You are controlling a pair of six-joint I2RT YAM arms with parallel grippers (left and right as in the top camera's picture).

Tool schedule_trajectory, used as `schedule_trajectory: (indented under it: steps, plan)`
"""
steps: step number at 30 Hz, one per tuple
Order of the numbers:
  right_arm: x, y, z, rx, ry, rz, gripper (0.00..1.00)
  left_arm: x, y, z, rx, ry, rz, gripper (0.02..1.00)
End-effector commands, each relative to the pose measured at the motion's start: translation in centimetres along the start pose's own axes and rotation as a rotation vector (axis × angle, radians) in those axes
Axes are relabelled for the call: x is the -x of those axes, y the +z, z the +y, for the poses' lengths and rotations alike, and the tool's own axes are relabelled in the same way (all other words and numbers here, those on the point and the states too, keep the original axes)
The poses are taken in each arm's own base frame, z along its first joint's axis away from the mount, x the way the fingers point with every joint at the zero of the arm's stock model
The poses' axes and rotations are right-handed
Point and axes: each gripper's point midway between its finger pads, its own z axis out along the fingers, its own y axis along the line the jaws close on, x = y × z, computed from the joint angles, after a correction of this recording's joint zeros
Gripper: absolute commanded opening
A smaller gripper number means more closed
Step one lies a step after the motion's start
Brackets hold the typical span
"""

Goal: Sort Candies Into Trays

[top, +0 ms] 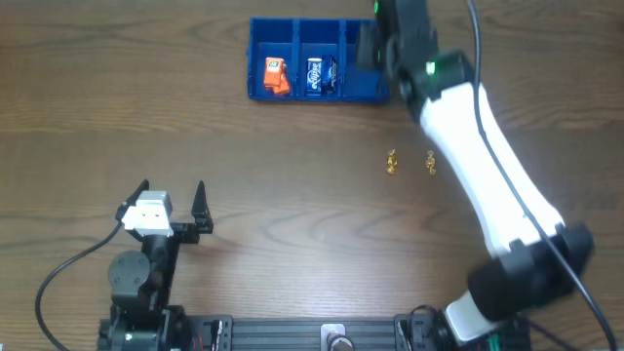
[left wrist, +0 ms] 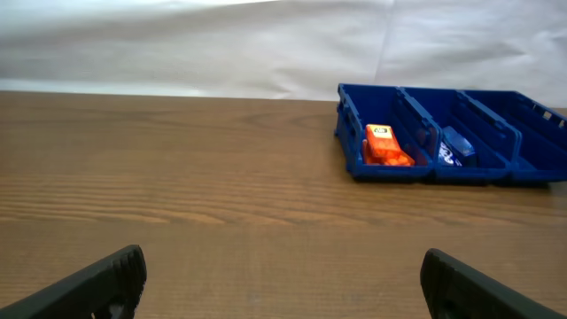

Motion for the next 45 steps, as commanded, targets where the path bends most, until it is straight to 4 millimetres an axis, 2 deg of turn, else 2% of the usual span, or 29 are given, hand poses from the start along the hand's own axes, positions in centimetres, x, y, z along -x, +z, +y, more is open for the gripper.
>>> schedule_trajectory:
  steps: [1, 5, 8, 13, 20, 24, 26, 28, 30, 33, 37, 39, 42, 45]
  plan:
    - [-2.3, 7.1, -0.7, -0.06, -0.101, 0.103, 0.209, -1.5, 0.0, -0.1, -0.009, 0.012, 0.047, 0.998]
    - [-4.3, 10.7, -1.2, -0.076, -0.098, 0.15, 0.24, -1.5, 0.0, -0.1, -0.009, 0.012, 0.048, 0.998]
    - [-5.6, 11.9, -1.4, -0.085, -0.104, 0.181, 0.246, -1.5, 0.0, -0.1, -0.009, 0.012, 0.047, 0.998]
    - [-6.5, 12.7, -1.9, -0.095, -0.105, 0.203, 0.259, -1.5, 0.0, -0.1, -0.009, 0.012, 0.048, 0.998]
    - [-6.6, 12.7, -2.6, -0.106, -0.1, 0.217, 0.426, -1.5, 0.0, -0.1, -0.009, 0.012, 0.048, 0.996]
    - [-5.9, 10.3, -3.2, -0.13, -0.106, 0.208, 0.487, -1.5, 0.0, -0.1, -0.009, 0.012, 0.048, 0.998]
    - [-5.6, 8.2, -3.7, -0.14, -0.105, 0.191, 0.5, -1.5, 0.0, -0.1, -0.009, 0.012, 0.047, 0.998]
    - [-6.1, 5.5, -4.0, -0.136, -0.106, 0.183, 0.511, -1.5, 0.0, -0.1, -0.009, 0.012, 0.048, 0.998]
    - [-8.2, 3.3, -4.2, -0.11, -0.107, 0.209, 0.511, -1.5, 0.0, -0.1, -0.009, 0.012, 0.048, 0.998]
    - [-12.4, 2.0, -4.8, -0.087, -0.07, 0.288, 0.514, -1.5, 0.0, -0.1, -0.009, 0.012, 0.048, 0.996]
    - [-19.6, 2.5, -6.4, -0.108, -0.034, 0.449, 0.514, -1.5, 0.0, -0.1, -0.009, 0.012, 0.048, 0.998]
    - [-22.2, 2.7, -6.9, -0.118, -0.018, 0.504, 0.514, -1.5, 0.0, -0.1, -0.009, 0.012, 0.048, 0.998]
    - [-25.0, 3.3, -7.6, -0.144, -0.007, 0.563, 0.511, -1.5, 0.0, -0.1, -0.009, 0.012, 0.048, 0.998]
    - [-26.6, 4.0, -8.0, -0.16, -0.013, 0.607, 0.509, -1.5, 0.0, -0.1, -0.009, 0.012, 0.048, 0.998]
